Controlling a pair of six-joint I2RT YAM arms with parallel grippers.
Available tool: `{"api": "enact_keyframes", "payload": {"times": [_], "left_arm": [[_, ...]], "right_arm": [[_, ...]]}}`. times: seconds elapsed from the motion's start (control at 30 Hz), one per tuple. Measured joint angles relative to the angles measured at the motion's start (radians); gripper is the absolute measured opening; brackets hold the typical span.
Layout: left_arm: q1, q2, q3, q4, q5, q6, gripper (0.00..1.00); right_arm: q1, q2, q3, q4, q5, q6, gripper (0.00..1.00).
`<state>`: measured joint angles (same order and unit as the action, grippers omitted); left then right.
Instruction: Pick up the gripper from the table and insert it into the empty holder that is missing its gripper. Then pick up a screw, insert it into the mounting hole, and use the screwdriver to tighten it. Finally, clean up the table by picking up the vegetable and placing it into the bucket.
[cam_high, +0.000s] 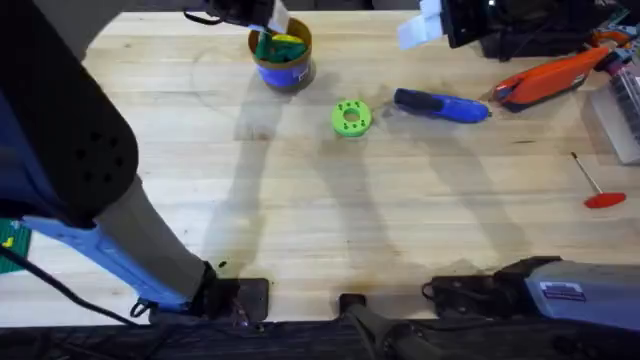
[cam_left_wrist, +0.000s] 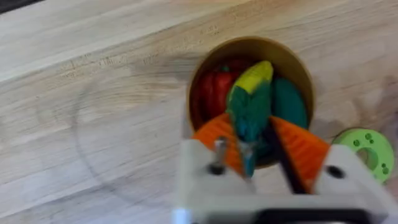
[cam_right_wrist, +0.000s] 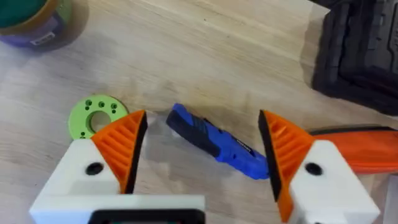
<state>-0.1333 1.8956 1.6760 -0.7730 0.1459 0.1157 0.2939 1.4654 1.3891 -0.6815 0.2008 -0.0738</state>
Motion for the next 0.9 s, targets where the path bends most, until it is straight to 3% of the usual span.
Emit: {"api": "enact_keyframes", "payload": {"times": [0.07, 0.13, 0.37, 0.6, 0.8, 0.87, 0.9], "left_arm": [[0.0, -0.005, 0.0, 0.0, 0.0, -0.001, 0.741], [0.0, -0.007, 0.0, 0.0, 0.001, -0.006, 0.958], [0.0, -0.018, 0.0, -0.045, 0.0, -0.026, 0.985], [-0.015, -0.157, 0.0, -0.267, -0.033, -0.045, 0.988], [-0.1, -0.365, -0.067, -0.351, -0.101, -0.081, 0.987], [-0.137, -0.446, -0.136, -0.351, -0.114, -0.103, 0.987], [-0.172, -0.552, -0.249, -0.358, -0.12, -0.136, 0.987]], "right_arm": [[0.0, 0.0, 0.0, 0.0, 0.0, 0.0, 0.992], [0.0, 0.0, 0.0, 0.0, 0.0, 0.0, 0.992], [0.0, 0.0, 0.0, -0.002, 0.0, 0.0, 0.99], [0.0, 0.0, 0.0, -0.019, 0.0, 0.0, 0.992], [0.016, 0.0, 0.0, -0.084, -0.001, 0.0, 0.991], [0.03, 0.0, 0.0, -0.101, -0.008, 0.0, 0.991], [0.057, 0.0, 0.0, -0.143, -0.012, 0.0, 0.991]]}}
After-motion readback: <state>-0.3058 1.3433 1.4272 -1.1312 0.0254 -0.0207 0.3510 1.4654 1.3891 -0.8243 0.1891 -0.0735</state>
